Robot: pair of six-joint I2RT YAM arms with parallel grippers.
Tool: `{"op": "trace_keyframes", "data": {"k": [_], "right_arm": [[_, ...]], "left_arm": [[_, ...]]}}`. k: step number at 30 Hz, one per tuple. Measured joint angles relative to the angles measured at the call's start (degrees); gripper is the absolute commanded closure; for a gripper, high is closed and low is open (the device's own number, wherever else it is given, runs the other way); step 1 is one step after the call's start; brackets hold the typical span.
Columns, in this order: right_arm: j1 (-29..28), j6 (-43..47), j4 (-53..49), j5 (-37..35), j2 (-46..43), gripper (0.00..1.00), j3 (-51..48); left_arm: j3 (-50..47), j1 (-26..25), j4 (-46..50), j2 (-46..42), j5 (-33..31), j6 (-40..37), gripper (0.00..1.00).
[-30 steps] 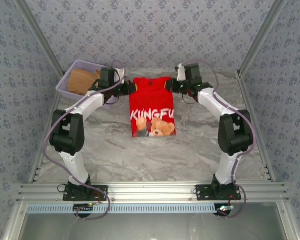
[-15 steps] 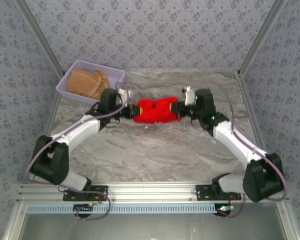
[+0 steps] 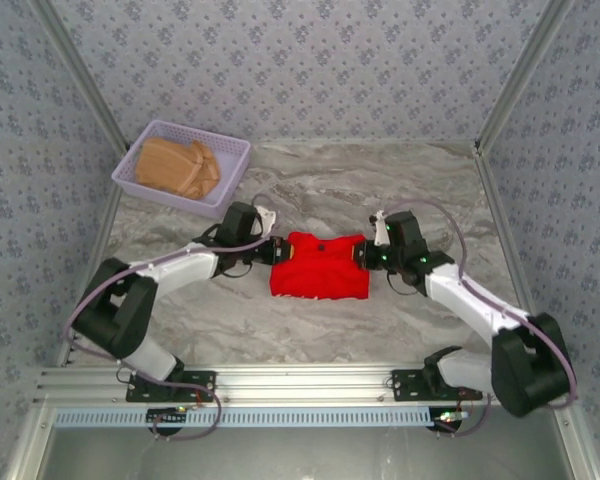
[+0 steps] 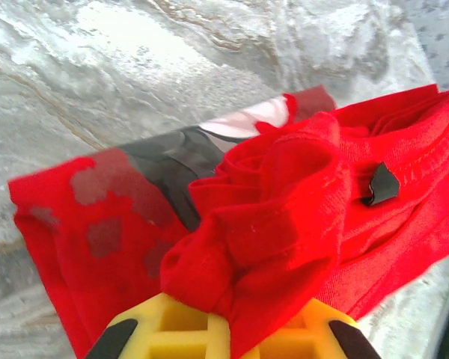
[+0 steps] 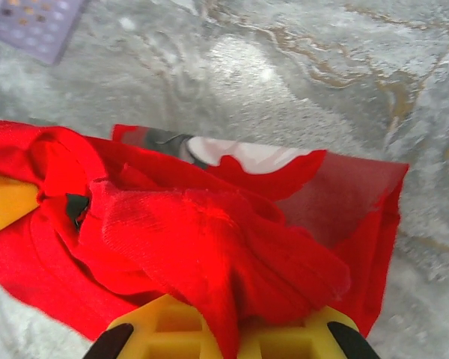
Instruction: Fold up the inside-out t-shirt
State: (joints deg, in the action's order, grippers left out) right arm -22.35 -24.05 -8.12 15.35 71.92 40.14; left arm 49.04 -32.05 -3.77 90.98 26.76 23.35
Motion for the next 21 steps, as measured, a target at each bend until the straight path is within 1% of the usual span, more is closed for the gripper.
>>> {"op": "trace_keyframes", "data": {"k": [4, 10, 16, 18, 19, 21], "right_arm": [[1.33, 1.73, -1.11, -1.99, 9.35, 0.99, 5.73], [1.99, 4.17, -2.84, -4.26, 18.05, 0.99, 9.49], [2.51, 5.97, -4.61, -5.75, 22.43, 0.98, 12.22], [2.62, 6.40, -5.03, -5.81, 23.43, 0.96, 12.92], [2.62, 6.58, -5.22, -5.92, 23.93, 0.94, 13.25], [2.62, 6.88, -5.57, -6.14, 25.07, 0.91, 13.90]], "left_arm": [[4.04, 0.59, 0.07, 6.23, -2.10, -0.37, 0.95], [8.94, 0.81, 0.55, 12.59, -3.69, -0.44, 0.91], [11.13, 0.81, 0.61, 16.15, -3.98, -0.48, 0.89], [11.50, 0.81, 0.81, 16.96, -4.28, -0.87, 0.87], [11.85, 0.81, 1.16, 17.35, -4.46, -0.98, 0.84], [12.92, 0.81, 2.19, 18.38, -5.18, -1.36, 0.81]]}}
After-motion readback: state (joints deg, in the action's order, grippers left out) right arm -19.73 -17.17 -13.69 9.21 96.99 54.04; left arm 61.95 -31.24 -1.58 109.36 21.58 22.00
